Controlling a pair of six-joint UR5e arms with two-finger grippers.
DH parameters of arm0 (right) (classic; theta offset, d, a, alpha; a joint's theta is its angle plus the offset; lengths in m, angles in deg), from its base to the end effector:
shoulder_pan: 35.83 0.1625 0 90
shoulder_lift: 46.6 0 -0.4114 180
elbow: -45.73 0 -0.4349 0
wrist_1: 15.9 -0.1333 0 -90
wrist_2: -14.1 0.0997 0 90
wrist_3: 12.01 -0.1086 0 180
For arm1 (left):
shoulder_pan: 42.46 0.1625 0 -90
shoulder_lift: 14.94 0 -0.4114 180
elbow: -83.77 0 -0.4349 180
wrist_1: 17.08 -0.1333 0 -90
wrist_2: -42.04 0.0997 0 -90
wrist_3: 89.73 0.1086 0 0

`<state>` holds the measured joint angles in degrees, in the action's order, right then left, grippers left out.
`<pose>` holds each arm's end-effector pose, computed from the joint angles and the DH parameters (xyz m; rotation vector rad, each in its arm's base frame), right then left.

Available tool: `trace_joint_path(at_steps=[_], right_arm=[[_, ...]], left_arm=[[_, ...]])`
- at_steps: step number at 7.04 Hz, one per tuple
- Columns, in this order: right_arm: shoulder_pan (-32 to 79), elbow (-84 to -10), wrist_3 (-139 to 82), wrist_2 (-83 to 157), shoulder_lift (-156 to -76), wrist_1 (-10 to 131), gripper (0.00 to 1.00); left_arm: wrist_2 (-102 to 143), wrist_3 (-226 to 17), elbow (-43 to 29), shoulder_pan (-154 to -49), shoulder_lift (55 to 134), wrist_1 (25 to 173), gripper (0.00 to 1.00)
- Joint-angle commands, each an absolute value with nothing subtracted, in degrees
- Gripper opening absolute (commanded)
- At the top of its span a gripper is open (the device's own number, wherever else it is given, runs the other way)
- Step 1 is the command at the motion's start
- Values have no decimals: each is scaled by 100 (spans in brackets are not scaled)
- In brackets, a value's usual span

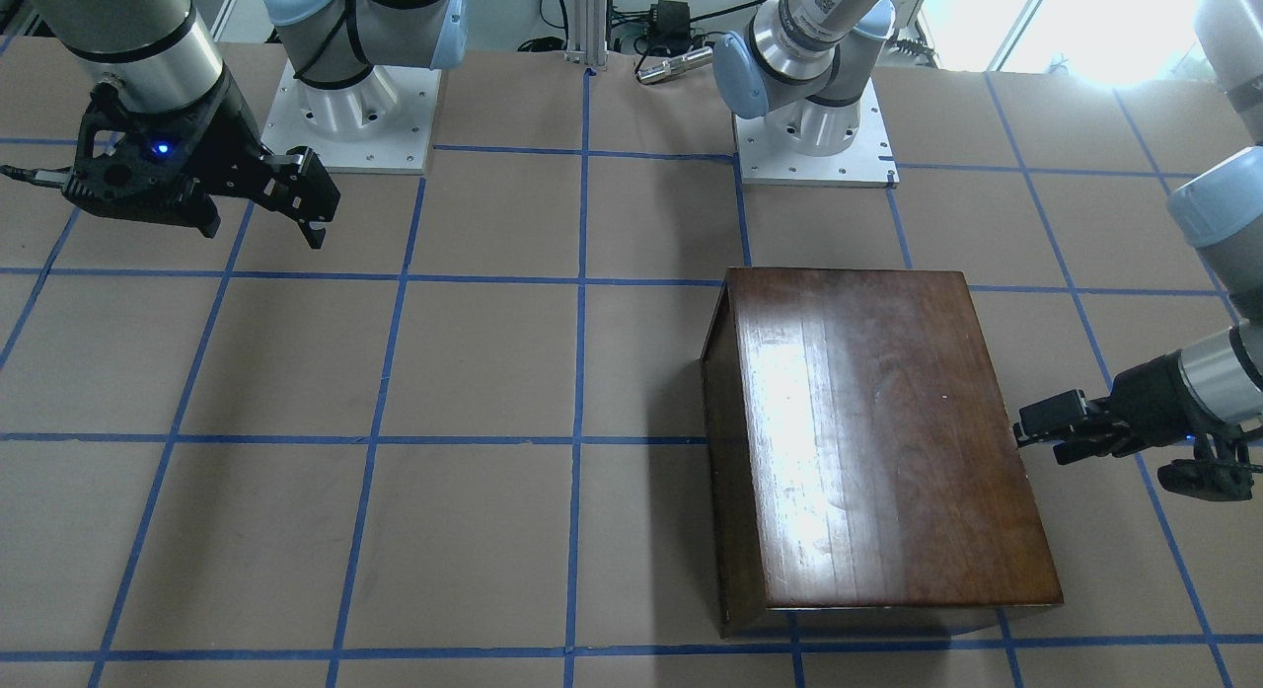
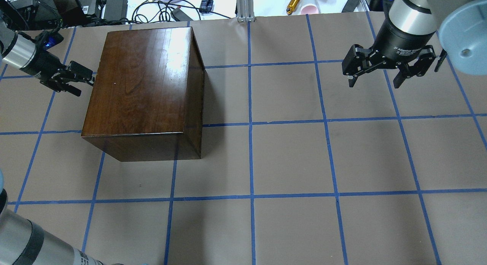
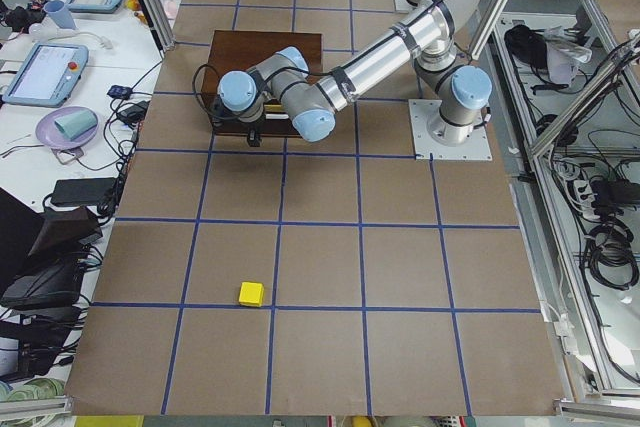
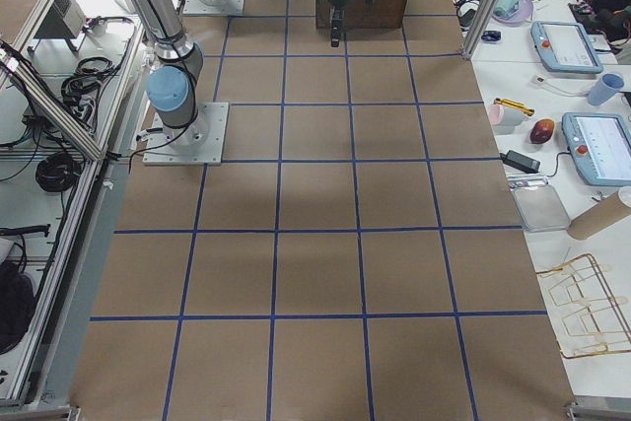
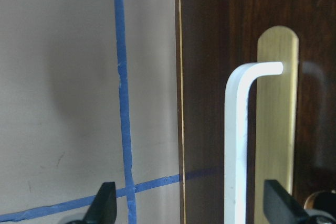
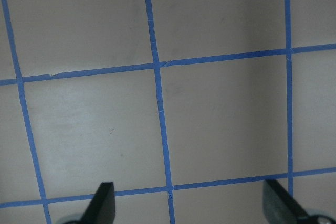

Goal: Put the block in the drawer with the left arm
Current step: 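Hook the left gripper onto the white drawer handle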

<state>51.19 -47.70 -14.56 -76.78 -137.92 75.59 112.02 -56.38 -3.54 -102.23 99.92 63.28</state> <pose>0.1042 -0.5298 0.4481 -0.1507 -3.1226 -0.0170 0.1804 -0.6482 0.2504 -0.0215 -2.7317 -0.0009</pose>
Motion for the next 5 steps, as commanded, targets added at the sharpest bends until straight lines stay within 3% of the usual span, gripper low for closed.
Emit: trace_joint_path(at_steps=[1, 5], right_arm=[[5119, -4770, -1456, -7678, -13792, 7559, 100], [5119, -4770, -1456, -7678, -13792, 7559, 100]], left_arm=[[11200, -5651, -359, -10223, 10107, 6325, 97], [11244, -5633, -341, -10223, 10178, 6290, 93]])
